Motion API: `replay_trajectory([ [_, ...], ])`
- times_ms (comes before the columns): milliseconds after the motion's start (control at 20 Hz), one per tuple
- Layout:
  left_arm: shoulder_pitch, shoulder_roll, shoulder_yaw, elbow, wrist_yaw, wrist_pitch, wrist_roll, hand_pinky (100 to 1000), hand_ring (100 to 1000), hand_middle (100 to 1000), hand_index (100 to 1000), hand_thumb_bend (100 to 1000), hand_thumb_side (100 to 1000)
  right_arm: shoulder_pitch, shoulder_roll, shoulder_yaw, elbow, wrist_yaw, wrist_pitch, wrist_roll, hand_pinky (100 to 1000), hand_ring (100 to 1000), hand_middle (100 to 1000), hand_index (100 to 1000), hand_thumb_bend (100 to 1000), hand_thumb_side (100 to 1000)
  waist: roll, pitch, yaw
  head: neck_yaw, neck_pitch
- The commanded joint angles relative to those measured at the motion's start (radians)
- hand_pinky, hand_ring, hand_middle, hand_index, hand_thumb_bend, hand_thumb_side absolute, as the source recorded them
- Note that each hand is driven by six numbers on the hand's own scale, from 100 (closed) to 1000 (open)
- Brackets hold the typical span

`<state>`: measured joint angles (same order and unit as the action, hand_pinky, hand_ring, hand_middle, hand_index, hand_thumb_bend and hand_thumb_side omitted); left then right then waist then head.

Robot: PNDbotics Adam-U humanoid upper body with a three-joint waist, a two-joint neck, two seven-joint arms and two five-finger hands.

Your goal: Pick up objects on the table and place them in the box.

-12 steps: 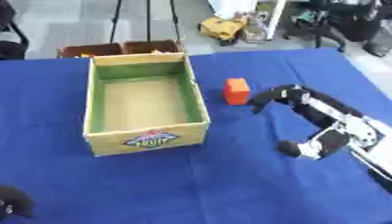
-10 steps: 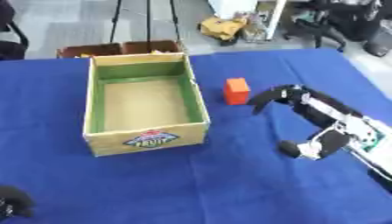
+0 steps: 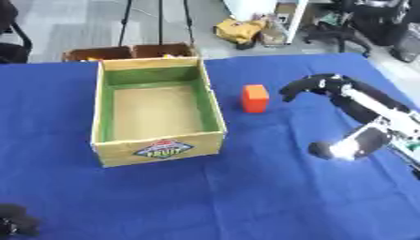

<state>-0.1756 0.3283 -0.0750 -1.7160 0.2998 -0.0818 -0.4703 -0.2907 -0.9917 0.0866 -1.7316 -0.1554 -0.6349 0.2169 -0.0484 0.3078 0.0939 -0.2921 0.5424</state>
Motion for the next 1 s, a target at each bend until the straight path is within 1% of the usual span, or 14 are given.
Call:
replay_trajectory([
  [50, -0.003, 0.028, 0.006, -0.021, 0.004, 0.001, -0.003, 625, 638, 490, 711, 408, 1000, -0.014, -0.080, -0.029, 0.024, 0.042, -0.017, -0.025, 859, 866, 748, 901, 540, 437, -0.003, -0.023, 0.006, 0.001, -0.015],
  [250, 0.003, 0.033, 0.004, -0.021, 0.004, 0.002, -0.007, 626, 634, 484, 710, 406, 1000, -0.035, -0.120, -0.049, 0.092, 0.091, -0.036, -0.070, 876, 894, 786, 911, 519, 434, -0.012, -0.030, 0.033, -0.002, -0.018],
  [350, 0.011, 0.034, 0.004, -0.021, 0.000, 0.001, -0.008, 625, 631, 477, 710, 402, 1000, -0.048, -0.135, -0.062, 0.145, 0.115, -0.040, -0.098, 898, 925, 814, 914, 509, 431, -0.017, -0.032, 0.054, -0.006, -0.020],
  [600, 0.027, 0.039, 0.006, -0.024, -0.006, -0.008, -0.005, 625, 628, 469, 710, 394, 1000, -0.077, -0.146, -0.080, 0.295, 0.171, -0.049, -0.146, 902, 931, 822, 916, 499, 430, -0.026, -0.035, 0.114, -0.022, -0.026],
  [800, 0.029, 0.041, 0.005, -0.029, -0.006, -0.013, -0.005, 625, 626, 464, 711, 387, 1000, -0.101, -0.149, -0.083, 0.411, 0.201, -0.062, -0.168, 906, 943, 820, 914, 500, 436, -0.033, -0.032, 0.166, -0.044, -0.034],
  [1000, 0.031, 0.046, 0.003, -0.038, -0.005, -0.021, -0.007, 626, 626, 460, 711, 374, 1000, -0.124, -0.152, -0.084, 0.507, 0.226, -0.071, -0.177, 906, 942, 816, 913, 501, 444, -0.033, -0.020, 0.217, -0.070, -0.038],
])
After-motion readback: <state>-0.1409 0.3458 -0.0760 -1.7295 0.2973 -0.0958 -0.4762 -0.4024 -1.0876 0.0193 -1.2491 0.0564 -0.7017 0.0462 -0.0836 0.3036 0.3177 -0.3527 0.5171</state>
